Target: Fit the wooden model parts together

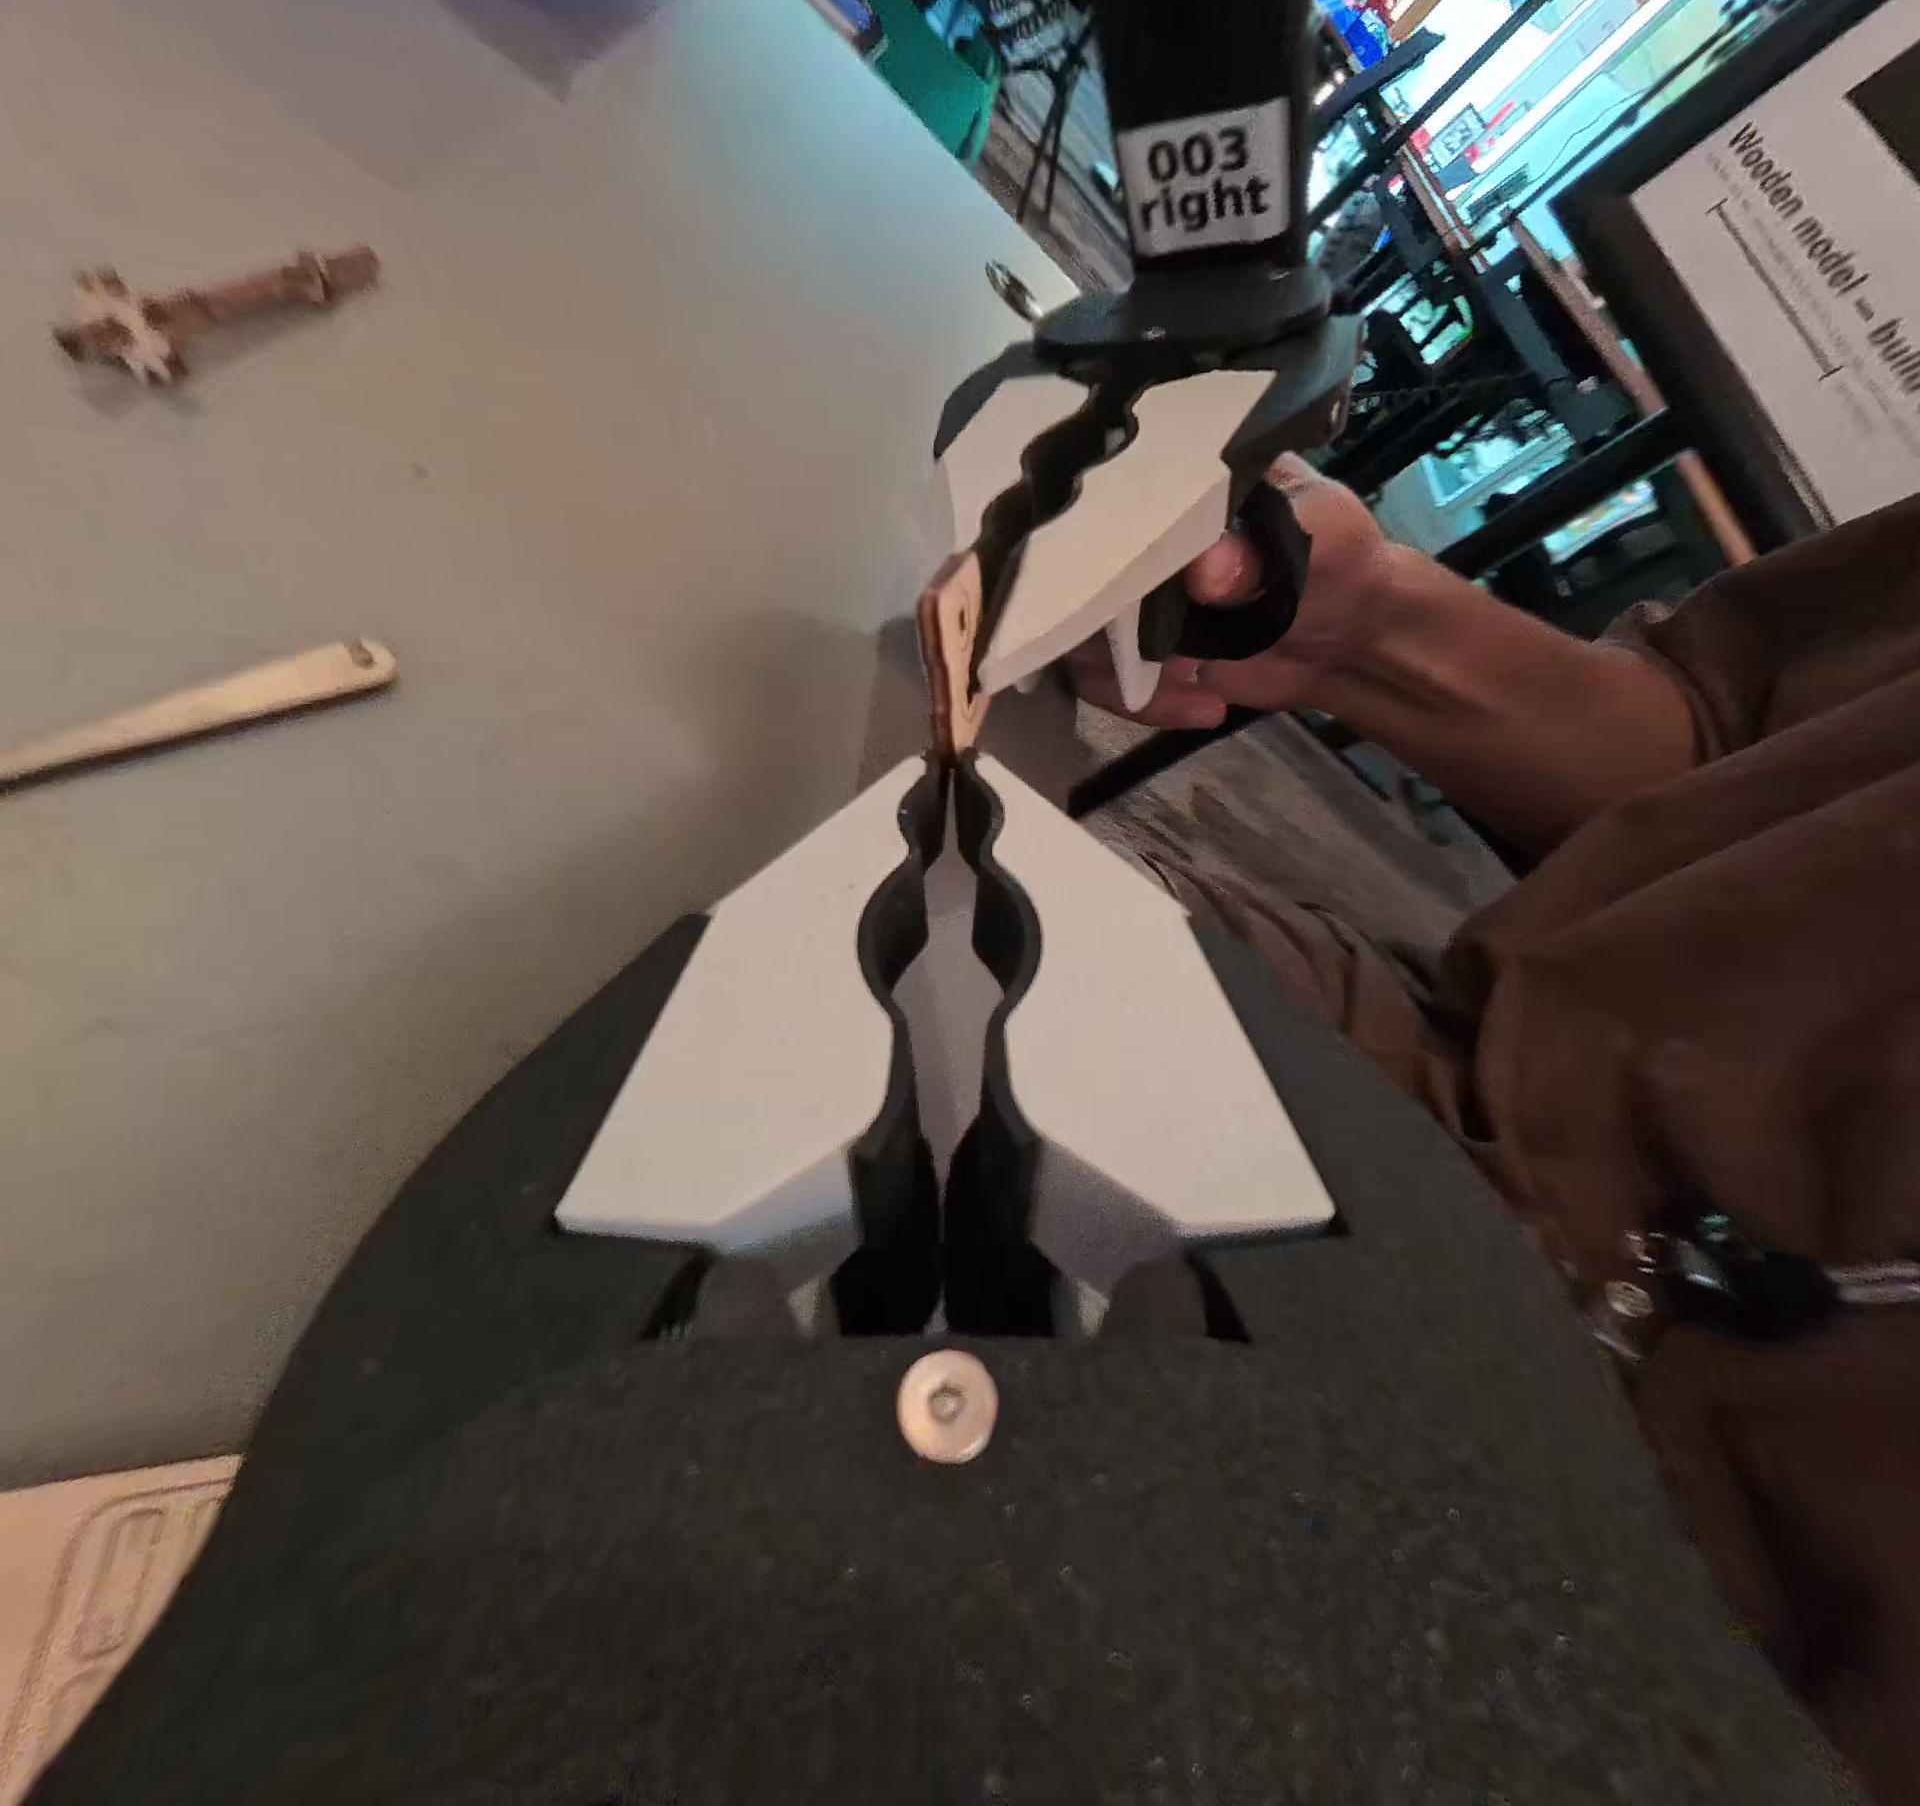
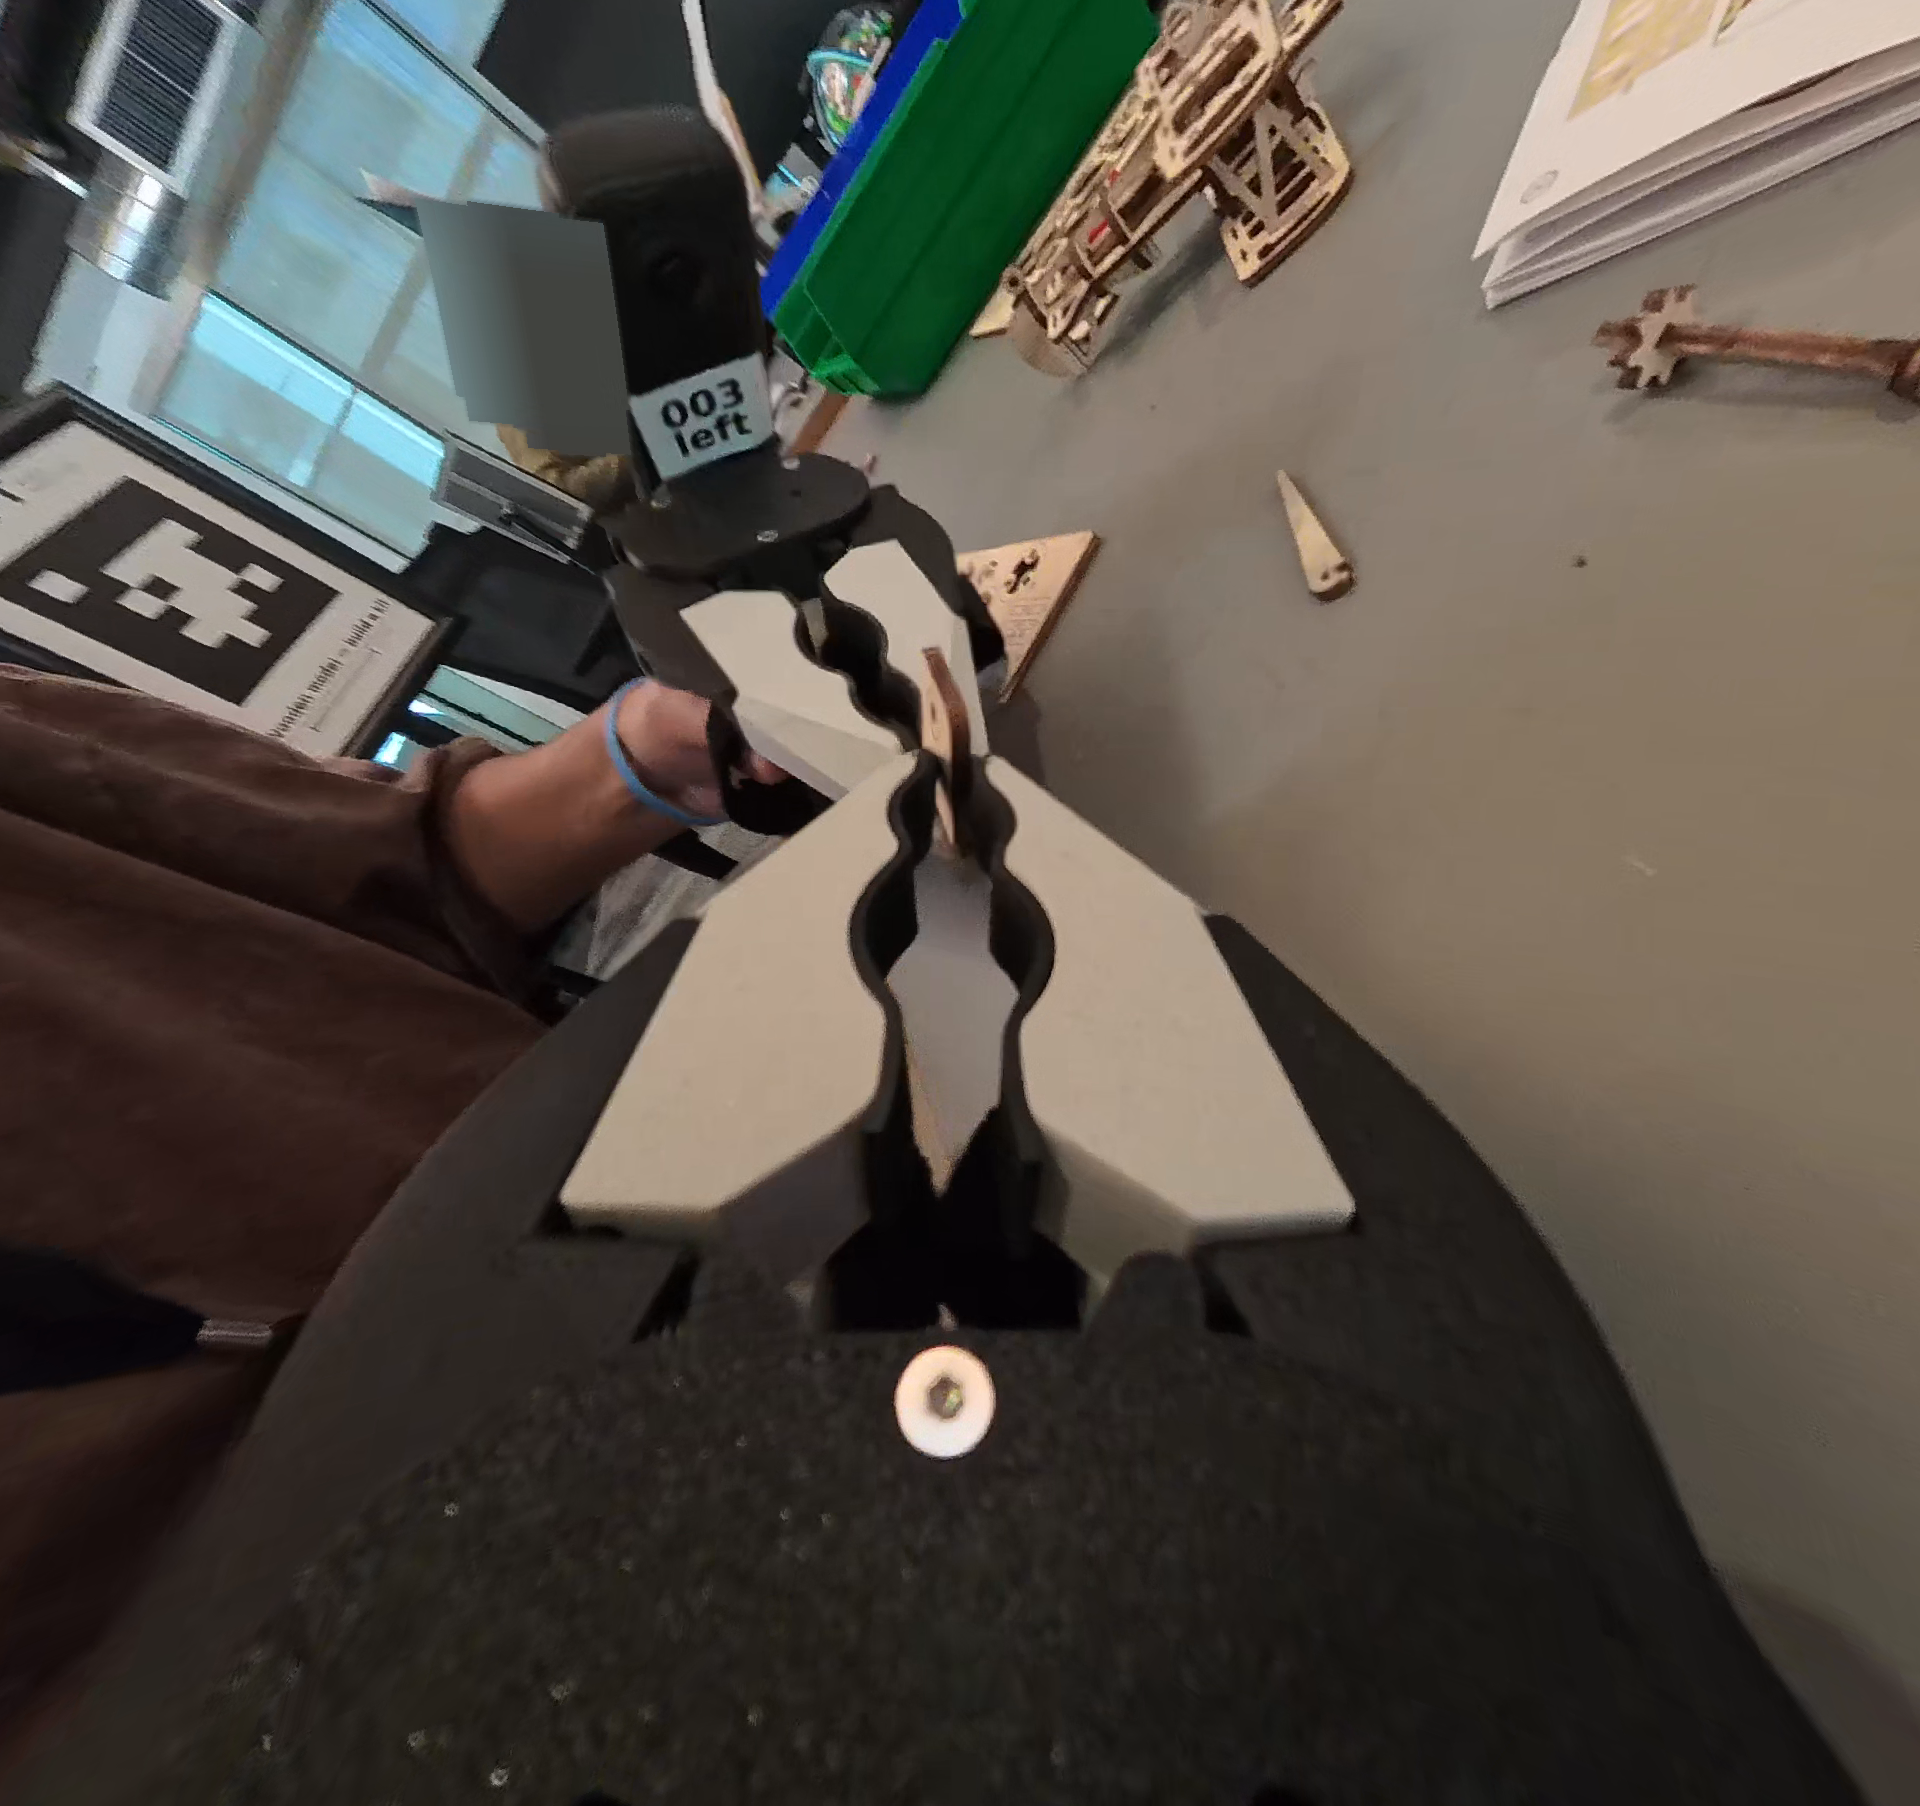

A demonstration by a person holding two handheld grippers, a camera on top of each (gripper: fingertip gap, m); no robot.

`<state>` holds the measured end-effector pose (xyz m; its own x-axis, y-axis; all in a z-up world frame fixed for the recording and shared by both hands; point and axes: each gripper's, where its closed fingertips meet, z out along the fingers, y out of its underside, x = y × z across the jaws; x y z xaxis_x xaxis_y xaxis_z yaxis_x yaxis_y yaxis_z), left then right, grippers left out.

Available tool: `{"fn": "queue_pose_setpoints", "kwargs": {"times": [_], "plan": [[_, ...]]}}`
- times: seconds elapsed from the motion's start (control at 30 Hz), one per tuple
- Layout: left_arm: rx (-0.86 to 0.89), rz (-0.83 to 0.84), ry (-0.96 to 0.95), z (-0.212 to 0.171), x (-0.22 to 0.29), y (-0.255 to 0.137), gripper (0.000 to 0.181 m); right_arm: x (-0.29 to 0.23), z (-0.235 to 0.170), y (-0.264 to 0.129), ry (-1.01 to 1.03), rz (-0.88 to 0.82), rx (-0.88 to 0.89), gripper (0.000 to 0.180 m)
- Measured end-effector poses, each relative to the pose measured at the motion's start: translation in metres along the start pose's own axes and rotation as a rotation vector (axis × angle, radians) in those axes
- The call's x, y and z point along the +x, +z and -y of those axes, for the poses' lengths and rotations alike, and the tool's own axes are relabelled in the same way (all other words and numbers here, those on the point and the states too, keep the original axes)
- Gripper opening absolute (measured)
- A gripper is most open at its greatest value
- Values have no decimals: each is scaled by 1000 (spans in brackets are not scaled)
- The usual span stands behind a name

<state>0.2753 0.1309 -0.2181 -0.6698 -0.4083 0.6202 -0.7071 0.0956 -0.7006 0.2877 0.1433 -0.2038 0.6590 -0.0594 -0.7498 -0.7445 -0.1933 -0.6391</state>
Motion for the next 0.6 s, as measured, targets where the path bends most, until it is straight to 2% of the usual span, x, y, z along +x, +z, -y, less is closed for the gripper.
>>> {"fn": "queue_pose_setpoints", "kwargs": {"times": [0.1, 0.3, 0.47, 0.6], "plan": [[-53, 3, -90, -12, -4, 2, 0, 0, -5, 3, 11, -6, -29, 12], [-76, -23, -72, -16, 3, 4, 0, 0, -9, 1, 61, 16, -50, 2], [11, -2, -66, -2, -1, 1, 31, -3, -4, 1, 58, 28, -19, 1], [52, -65, -77, 4, 9, 2, 5, -7, -3, 2, 63, 49, 3, 3]]}}
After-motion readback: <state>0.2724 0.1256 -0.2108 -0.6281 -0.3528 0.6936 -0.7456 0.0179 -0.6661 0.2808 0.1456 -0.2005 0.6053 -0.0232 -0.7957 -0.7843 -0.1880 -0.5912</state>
